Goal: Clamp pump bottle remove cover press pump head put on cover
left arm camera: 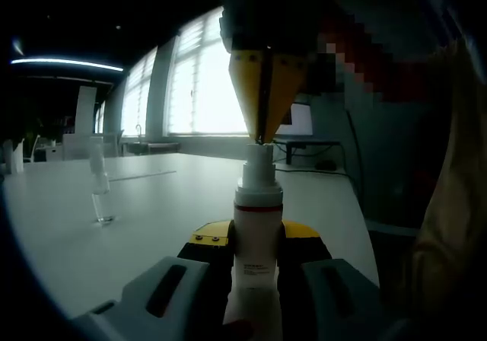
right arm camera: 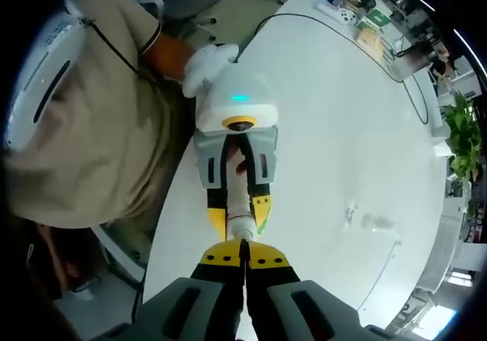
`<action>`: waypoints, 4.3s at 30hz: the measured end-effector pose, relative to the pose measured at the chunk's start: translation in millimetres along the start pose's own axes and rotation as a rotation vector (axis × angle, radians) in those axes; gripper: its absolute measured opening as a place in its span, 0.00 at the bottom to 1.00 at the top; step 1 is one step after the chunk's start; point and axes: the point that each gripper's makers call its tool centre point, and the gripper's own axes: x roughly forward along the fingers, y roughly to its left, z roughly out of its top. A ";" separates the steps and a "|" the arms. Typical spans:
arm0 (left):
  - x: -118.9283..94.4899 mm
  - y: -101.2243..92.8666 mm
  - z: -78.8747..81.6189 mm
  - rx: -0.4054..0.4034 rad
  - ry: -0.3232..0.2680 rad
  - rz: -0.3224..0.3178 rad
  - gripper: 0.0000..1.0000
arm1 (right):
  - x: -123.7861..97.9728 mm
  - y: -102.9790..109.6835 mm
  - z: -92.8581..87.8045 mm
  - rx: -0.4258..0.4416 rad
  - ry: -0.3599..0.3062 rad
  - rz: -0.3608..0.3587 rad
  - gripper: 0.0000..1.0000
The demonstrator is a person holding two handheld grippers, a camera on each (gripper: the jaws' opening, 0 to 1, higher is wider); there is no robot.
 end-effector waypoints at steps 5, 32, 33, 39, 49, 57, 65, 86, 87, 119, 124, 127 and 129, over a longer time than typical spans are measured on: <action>0.0 -0.2 0.2 0.001 -0.001 0.000 0.12 | 0.0 0.3 -0.3 0.002 -0.001 0.002 0.00; 0.3 -0.2 0.3 0.002 -0.001 0.000 0.12 | 6.5 1.3 -2.0 0.007 0.027 0.011 0.00; 0.0 0.0 0.2 0.001 0.000 0.000 0.12 | 6.3 1.4 -1.8 0.006 0.025 0.011 0.00; -0.2 0.7 0.1 0.002 0.000 0.000 0.12 | 6.0 1.9 -2.1 0.015 0.012 0.008 0.00; 0.0 0.3 0.4 0.002 0.000 0.001 0.12 | 6.2 2.6 -2.0 0.011 0.025 0.009 0.00; 0.4 -0.3 0.4 0.003 0.000 0.001 0.12 | 6.1 2.8 -2.0 0.008 0.033 0.001 0.00; 0.8 -0.4 0.5 0.003 0.001 0.001 0.12 | -2.3 -0.6 -2.3 0.007 0.003 -0.017 0.00; 0.8 1.5 0.1 0.001 0.000 0.001 0.12 | -0.9 -0.1 -0.8 0.012 -0.012 -0.006 0.00; 0.8 1.5 0.1 0.002 0.000 0.001 0.12 | -0.7 0.0 -0.7 0.012 -0.012 -0.006 0.00; 0.7 -0.3 0.3 0.003 0.000 0.002 0.12 | 3.6 0.7 -1.0 0.011 0.010 0.012 0.00; 0.7 -0.2 0.2 0.003 0.000 0.002 0.12 | 5.3 -2.6 -1.2 0.027 -0.008 0.018 0.00; 0.7 -0.1 0.2 0.002 0.000 0.002 0.12 | 5.1 -2.4 -1.4 0.035 -0.018 0.016 0.00; 0.7 -0.3 0.1 0.003 0.000 0.003 0.12 | 5.0 -2.5 -1.5 0.039 -0.025 0.015 0.00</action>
